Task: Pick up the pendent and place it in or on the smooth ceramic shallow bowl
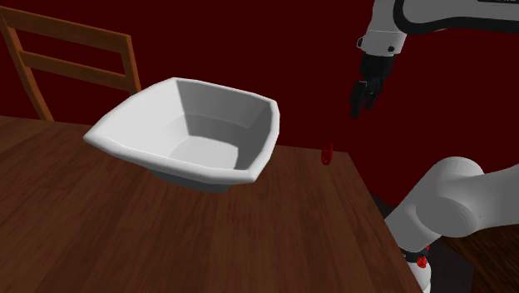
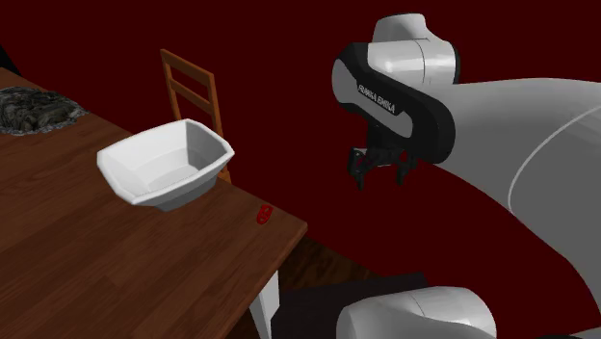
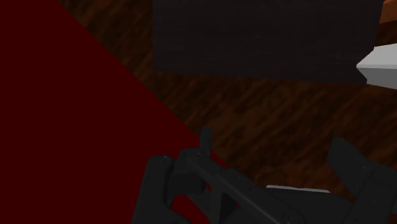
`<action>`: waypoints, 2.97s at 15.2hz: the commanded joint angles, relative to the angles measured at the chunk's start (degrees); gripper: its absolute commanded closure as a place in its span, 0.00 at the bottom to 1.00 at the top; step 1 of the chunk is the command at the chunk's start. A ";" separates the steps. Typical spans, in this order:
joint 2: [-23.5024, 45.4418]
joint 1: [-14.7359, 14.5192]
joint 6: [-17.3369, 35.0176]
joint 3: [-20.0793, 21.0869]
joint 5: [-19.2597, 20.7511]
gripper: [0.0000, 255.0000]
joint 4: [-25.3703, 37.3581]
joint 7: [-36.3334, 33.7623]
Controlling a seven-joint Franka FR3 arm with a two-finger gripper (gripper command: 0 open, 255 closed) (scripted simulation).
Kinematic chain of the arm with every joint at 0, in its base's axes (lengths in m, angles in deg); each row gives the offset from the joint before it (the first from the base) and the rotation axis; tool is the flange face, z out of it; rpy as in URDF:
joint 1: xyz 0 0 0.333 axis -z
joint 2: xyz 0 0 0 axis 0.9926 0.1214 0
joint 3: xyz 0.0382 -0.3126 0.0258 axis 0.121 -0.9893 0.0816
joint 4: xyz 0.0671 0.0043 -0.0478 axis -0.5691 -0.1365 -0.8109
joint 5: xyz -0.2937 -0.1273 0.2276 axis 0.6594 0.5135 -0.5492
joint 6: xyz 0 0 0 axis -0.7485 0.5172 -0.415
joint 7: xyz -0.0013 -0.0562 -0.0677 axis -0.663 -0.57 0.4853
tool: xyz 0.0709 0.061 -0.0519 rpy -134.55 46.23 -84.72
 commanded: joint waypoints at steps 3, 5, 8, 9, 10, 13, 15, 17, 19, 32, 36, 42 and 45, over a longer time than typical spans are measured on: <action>-3.36 0.24 -1.06 2.78 -2.46 0.00 -1.16 -5.47; -6.32 0.45 -1.99 5.74 -5.13 0.00 -1.95 -11.01; -9.92 0.79 -3.07 10.48 -9.39 0.00 -2.40 -19.46; -10.88 0.93 -3.34 12.14 -10.85 0.00 -2.35 -22.30; -11.72 1.05 -3.56 13.80 -12.29 0.00 -2.20 -25.18; -13.50 1.72 -3.91 19.00 -16.60 0.00 -1.12 -33.78; -14.06 2.34 -3.90 22.53 -19.32 0.00 0.12 -39.55; -14.19 3.25 -3.74 26.14 -21.87 0.00 1.77 -45.26; -13.89 4.43 -3.44 29.78 -24.17 0.00 3.83 -50.96; -14.22 6.74 2.07 38.41 -29.48 0.00 2.23 -60.85; -14.21 6.74 2.07 38.42 -29.48 0.00 2.23 -60.85; -14.21 6.74 2.06 38.41 -29.48 1.00 2.24 -60.85; -14.21 6.74 2.06 38.41 -29.48 1.00 2.24 -60.85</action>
